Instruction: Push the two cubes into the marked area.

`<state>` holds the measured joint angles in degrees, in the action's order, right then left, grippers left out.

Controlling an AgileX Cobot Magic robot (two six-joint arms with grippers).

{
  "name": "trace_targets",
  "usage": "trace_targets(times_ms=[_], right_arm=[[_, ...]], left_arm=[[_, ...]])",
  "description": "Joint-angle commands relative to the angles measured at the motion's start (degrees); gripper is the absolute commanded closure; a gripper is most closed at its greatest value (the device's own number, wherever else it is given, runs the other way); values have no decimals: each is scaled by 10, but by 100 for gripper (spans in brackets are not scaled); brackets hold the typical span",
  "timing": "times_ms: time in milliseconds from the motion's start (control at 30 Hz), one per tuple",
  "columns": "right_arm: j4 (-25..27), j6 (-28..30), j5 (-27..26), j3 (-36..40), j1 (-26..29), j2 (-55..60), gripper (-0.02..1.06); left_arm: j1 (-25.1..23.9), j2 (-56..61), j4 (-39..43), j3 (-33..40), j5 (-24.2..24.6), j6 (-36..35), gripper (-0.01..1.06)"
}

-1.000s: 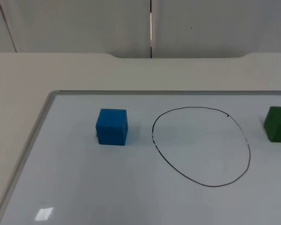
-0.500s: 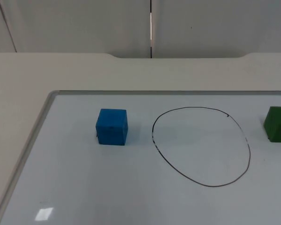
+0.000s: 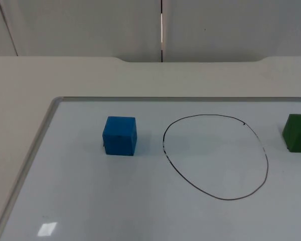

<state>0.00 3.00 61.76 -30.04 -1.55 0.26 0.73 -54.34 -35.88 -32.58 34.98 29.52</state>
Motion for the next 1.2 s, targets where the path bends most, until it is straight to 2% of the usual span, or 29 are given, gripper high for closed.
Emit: trace_targets(times_ms=[0,167,400,700,1167], right_arm=[[0,2,0,5,3,-3,-1],[0,2,0,5,3,-3,-1],[0,2,0,5,3,-3,-1],[0,2,0,5,3,-3,-1],[0,2,0,5,3,-3,-1]], left_arm=[[-2,-23,-38,-4,3,28,105],[-2,-45,-59,-4,4,40,105],[-2,-58,-84,-4,-26,53,105],[0,-130,-133,-19,-38,92,105],[94,-264,-130,-80,-125,92,105]])
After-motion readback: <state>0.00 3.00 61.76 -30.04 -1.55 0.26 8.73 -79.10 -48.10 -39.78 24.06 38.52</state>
